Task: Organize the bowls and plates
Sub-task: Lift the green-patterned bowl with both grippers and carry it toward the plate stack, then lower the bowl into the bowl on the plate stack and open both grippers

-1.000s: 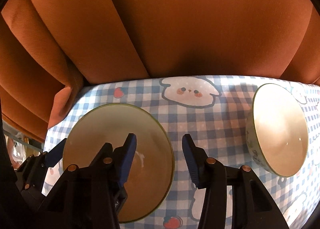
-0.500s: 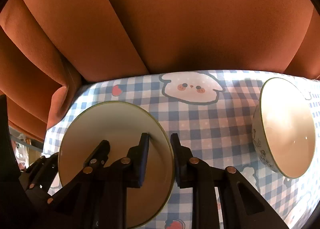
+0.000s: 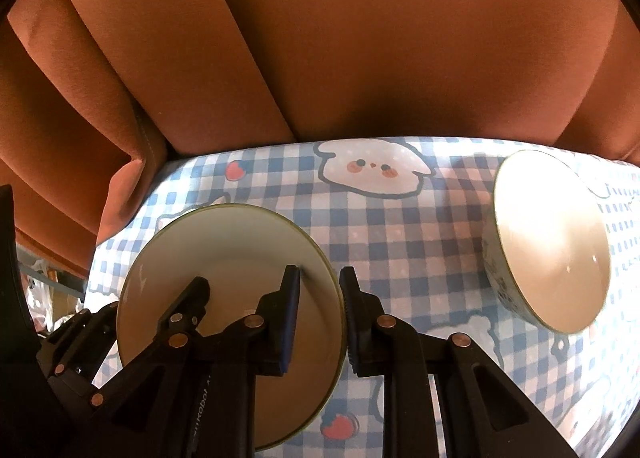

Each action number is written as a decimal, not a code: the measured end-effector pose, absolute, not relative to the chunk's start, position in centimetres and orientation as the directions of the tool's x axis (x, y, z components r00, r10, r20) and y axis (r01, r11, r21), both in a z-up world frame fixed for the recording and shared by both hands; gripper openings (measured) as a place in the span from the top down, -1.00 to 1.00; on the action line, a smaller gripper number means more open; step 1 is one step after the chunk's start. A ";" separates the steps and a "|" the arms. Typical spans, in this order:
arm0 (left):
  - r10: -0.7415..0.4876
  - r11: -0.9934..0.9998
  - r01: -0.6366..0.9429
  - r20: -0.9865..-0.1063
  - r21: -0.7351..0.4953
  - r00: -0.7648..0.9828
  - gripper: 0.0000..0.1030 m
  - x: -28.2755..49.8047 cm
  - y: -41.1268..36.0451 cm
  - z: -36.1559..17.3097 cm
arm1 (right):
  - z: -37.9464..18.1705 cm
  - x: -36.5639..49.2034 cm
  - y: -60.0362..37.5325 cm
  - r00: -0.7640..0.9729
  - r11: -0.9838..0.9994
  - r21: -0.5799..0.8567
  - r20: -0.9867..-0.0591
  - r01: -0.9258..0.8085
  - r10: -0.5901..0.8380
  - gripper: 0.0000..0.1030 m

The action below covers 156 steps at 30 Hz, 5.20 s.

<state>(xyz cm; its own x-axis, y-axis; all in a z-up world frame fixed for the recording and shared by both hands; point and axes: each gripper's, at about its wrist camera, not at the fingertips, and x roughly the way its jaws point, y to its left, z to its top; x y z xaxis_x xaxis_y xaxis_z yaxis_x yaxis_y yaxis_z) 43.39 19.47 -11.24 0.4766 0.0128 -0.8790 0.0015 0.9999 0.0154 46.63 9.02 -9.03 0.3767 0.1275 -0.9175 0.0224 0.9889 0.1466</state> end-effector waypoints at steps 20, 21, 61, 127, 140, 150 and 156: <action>-0.027 0.999 0.049 -0.864 -0.002 0.503 0.44 36.2 17.3 -7.9 | -5.1 39.3 6.8 0.402 0.989 0.132 -0.911 0.064 0.095 0.54; -0.029 0.999 0.052 -0.862 -0.003 0.506 0.44 35.7 17.0 -7.5 | -4.8 38.9 6.7 0.407 0.989 0.133 -0.909 0.068 0.094 0.54; -0.003 1.000 -0.003 -0.814 -0.006 0.581 0.44 20.3 -1.7 -0.4 | 3.1 22.6 -12.1 0.478 0.988 0.153 -0.867 -0.011 0.140 0.54; -0.010 0.999 0.045 -0.850 0.016 0.527 0.43 13.4 -13.8 -9.4 | -5.1 14.4 -24.4 0.411 0.999 0.049 -0.910 -0.013 0.050 0.53; -0.034 0.999 0.036 -0.831 -0.018 0.555 -0.19 12.6 -12.6 -7.7 | -4.3 14.2 -24.9 0.383 0.993 0.114 -0.918 0.010 0.101 0.30; -0.053 0.999 0.028 -0.815 -0.045 0.577 -0.31 13.1 -9.1 -5.0 | -1.5 14.6 -23.6 0.439 0.992 0.124 -0.893 0.021 0.102 -0.18; -0.063 0.998 0.036 -0.817 -0.052 0.573 -0.35 14.5 -6.7 -3.7 | -0.4 16.0 -21.3 0.451 0.992 0.127 -0.886 0.019 0.105 -0.18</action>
